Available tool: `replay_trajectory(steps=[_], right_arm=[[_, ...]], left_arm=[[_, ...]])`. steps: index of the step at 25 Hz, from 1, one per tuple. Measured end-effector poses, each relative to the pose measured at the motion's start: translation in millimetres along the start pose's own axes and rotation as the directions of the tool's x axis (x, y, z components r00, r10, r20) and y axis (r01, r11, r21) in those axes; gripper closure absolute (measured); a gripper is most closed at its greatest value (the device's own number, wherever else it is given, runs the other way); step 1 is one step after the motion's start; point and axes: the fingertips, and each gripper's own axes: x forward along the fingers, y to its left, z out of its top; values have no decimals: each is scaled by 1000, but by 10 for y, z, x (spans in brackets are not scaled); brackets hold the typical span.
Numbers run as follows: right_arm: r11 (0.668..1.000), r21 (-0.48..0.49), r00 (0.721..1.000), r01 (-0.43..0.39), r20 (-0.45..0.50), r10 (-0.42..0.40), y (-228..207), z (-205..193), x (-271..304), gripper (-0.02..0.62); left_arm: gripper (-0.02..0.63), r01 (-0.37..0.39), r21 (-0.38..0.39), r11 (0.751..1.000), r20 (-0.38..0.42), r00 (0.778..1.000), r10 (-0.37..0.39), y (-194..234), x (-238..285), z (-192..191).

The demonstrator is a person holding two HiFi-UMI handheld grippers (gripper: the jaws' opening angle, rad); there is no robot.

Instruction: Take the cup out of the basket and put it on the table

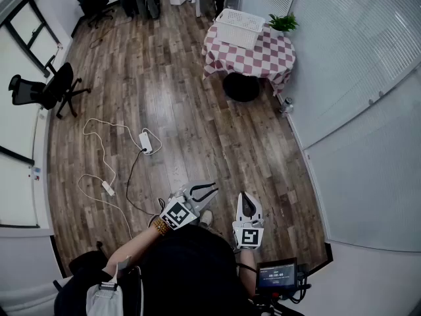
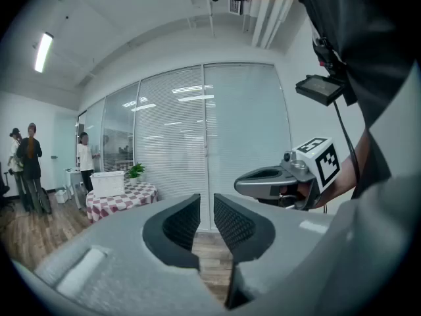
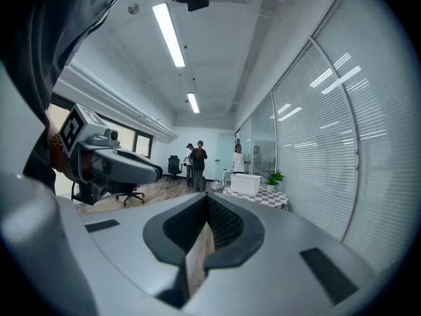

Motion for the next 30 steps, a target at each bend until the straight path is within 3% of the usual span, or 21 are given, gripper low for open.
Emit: replay_trajectory(steps=[5,10,18,24,30], right_arm=[[998,10,998,-60,-24,61,-73,-78,106,586],[997,20,996,-78,-28,79,-127,-132,376,584],[998,-5,995,-61,-77,61,-329,-75,955,584],[999,-33,996,-12,-87,9,-602,165,1574,584],[998,-59,998,5,-67,-9,-613,486,2316,584]], left_arm=[[538,-108,-40,993,-25,994,107,137,-142,-31],[538,-137,-60,989,-38,990,135,398,-114,-134],[538,-64,-49,997,11,998,64,1098,404,-110],[538,8,11,1000,71,997,-9,1727,822,200],[538,22,4,1000,89,996,-22,2439,901,250]])
